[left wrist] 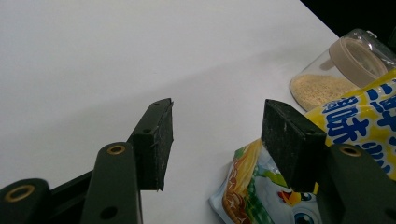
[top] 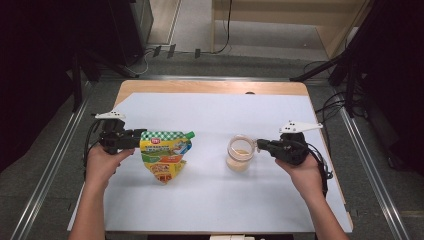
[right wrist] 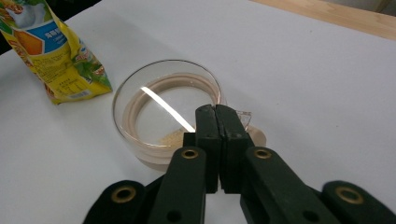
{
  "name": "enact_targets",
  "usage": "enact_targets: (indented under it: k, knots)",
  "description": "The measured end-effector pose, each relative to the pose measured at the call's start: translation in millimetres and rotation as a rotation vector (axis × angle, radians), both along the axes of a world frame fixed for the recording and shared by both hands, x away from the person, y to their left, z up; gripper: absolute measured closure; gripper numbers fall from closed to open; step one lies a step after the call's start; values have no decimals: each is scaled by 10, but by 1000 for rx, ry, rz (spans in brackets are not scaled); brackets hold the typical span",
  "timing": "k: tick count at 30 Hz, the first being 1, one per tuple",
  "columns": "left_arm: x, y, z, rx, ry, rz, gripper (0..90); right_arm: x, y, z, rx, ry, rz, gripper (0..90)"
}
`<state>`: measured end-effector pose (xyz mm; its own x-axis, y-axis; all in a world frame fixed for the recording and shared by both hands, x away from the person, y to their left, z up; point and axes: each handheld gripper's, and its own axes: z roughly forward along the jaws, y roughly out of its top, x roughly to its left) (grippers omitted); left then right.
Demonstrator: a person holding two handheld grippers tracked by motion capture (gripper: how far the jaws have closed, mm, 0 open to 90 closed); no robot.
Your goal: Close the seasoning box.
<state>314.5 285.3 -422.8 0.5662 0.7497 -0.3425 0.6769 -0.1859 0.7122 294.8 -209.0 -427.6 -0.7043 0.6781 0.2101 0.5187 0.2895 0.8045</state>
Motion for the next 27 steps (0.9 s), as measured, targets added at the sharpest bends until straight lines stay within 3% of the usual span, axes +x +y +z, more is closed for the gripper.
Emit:
enact_targets:
  k: [5,10,27]
  knots:
    - [2,2,-7,0,3,6,442,16,-11,-22,-2,-1,11,758]
    - [0,9,-8,0,2,7,440,50,-85,-45,-2,4,-12,619]
    - [2,23,-22,3,2,13,431,159,-361,-229,19,23,-98,423]
